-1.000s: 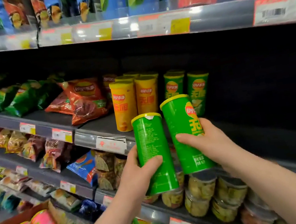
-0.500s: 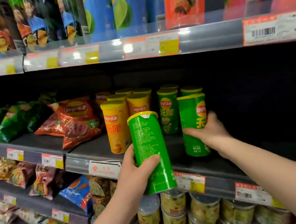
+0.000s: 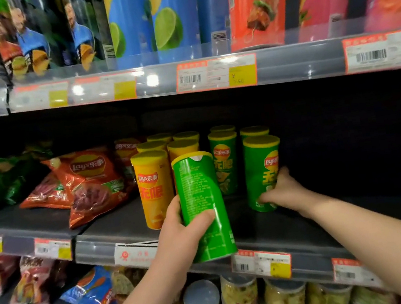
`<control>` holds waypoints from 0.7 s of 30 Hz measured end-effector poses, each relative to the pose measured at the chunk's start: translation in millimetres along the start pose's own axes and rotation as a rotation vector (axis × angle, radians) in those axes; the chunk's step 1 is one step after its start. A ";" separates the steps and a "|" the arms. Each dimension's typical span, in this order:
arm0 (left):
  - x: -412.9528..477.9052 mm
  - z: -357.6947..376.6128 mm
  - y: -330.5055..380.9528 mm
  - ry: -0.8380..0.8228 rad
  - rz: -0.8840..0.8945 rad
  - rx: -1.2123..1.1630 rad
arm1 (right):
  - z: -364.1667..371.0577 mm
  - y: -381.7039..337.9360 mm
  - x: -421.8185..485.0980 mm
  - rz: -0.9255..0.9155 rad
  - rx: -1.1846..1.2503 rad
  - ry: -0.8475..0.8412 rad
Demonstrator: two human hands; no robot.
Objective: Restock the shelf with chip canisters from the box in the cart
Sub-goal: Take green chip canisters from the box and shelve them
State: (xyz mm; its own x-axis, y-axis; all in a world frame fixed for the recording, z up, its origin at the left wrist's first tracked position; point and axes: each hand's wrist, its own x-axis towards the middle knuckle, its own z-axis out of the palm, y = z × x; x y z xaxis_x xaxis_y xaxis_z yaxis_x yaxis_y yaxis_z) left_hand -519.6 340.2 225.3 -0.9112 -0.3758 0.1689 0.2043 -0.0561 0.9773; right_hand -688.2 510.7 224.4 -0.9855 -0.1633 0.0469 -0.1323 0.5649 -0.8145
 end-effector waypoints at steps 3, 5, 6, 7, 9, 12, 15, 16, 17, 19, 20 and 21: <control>3.4 -0.6 0.3 -0.015 -0.009 -0.012 | 1.0 3.0 4.4 0.012 -0.052 0.039; 5.1 -1.4 0.3 -0.023 -0.009 -0.011 | 3.4 3.0 9.6 0.025 -0.071 0.067; 6.3 -2.0 -0.3 -0.024 -0.008 -0.008 | 4.4 2.7 12.8 0.035 -0.075 0.078; 7.6 -2.8 -0.8 -0.026 -0.008 -0.007 | 5.3 2.7 16.3 0.043 -0.079 0.086; 9.6 -4.3 -1.5 -0.030 -0.007 -0.005 | 6.5 2.5 22.9 0.051 -0.085 0.102; 11.6 -5.2 -1.9 -0.042 -0.005 -0.002 | 7.9 2.4 33.7 0.054 -0.065 0.121; 13.3 -5.3 -3.2 -0.042 -0.010 0.012 | 9.1 2.9 43.6 0.064 -0.066 0.118; 13.8 -5.3 -3.5 -0.044 -0.013 0.017 | 9.3 3.2 46.7 0.066 -0.068 0.118; 14.4 -5.3 -3.6 -0.045 -0.014 0.019 | 9.4 3.2 49.2 0.068 -0.067 0.119; 15.3 -5.4 -3.1 -0.043 -0.011 0.018 | 10.0 3.8 54.0 0.071 -0.059 0.119; 15.7 -5.5 -2.9 -0.042 -0.009 0.018 | 10.4 4.3 56.1 0.072 -0.055 0.119; 16.3 -5.5 -2.9 -0.042 -0.008 0.019 | 10.9 4.9 57.6 0.073 -0.054 0.118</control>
State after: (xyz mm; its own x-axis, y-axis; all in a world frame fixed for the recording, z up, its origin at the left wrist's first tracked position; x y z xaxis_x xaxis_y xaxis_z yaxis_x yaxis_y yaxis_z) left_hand -533.0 329.2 224.6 -0.9271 -0.3359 0.1662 0.1908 -0.0414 0.9808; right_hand -744.4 495.2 216.9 -0.9979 -0.0253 0.0590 -0.0621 0.6154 -0.7858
